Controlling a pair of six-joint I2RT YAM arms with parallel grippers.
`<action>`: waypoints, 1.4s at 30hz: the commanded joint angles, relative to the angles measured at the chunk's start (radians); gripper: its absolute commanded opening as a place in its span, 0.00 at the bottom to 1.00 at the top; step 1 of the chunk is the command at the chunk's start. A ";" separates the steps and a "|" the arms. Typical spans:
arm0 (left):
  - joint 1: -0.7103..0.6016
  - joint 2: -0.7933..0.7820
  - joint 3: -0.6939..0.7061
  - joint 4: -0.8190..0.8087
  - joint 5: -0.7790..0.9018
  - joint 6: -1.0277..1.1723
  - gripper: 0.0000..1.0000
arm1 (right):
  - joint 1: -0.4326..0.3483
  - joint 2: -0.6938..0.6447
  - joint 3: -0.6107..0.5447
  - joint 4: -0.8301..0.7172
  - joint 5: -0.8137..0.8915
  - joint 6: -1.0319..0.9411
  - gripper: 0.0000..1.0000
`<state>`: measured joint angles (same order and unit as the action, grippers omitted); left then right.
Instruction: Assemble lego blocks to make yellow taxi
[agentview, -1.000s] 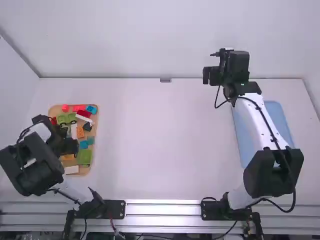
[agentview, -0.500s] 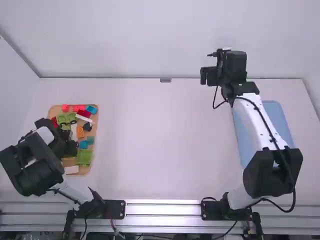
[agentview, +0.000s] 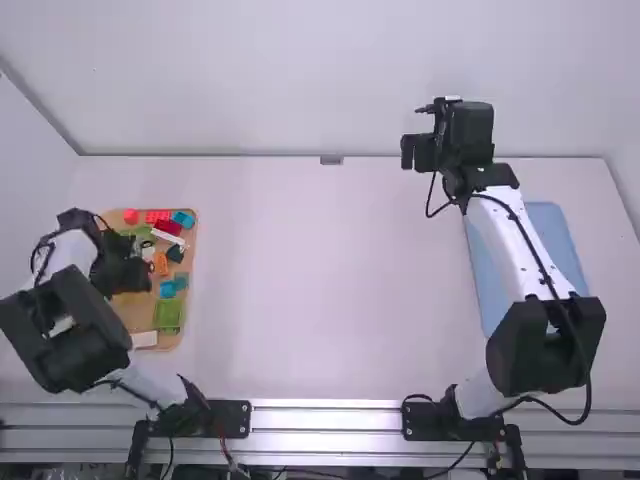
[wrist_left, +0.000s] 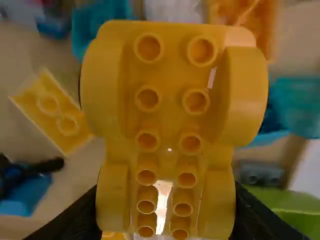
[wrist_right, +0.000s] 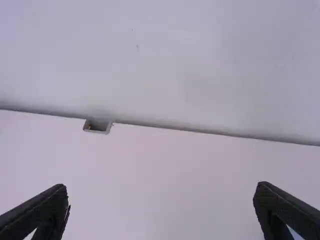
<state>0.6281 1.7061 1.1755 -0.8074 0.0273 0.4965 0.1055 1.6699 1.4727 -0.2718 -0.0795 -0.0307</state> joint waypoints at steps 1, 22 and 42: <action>-0.111 -0.048 0.069 -0.026 0.072 0.066 0.44 | 0.000 0.008 0.039 -0.005 -0.002 0.005 0.98; -1.192 0.201 0.128 0.125 -0.095 0.310 0.38 | -0.023 0.008 0.039 -0.085 -0.001 -0.001 0.99; -1.249 0.275 0.134 0.192 0.008 0.358 0.99 | 0.159 -0.156 -0.220 0.060 0.376 -0.018 0.98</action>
<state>-0.6216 1.9816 1.2915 -0.6113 0.0162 0.8368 0.2367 1.5856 1.2980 -0.2424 0.1871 -0.0521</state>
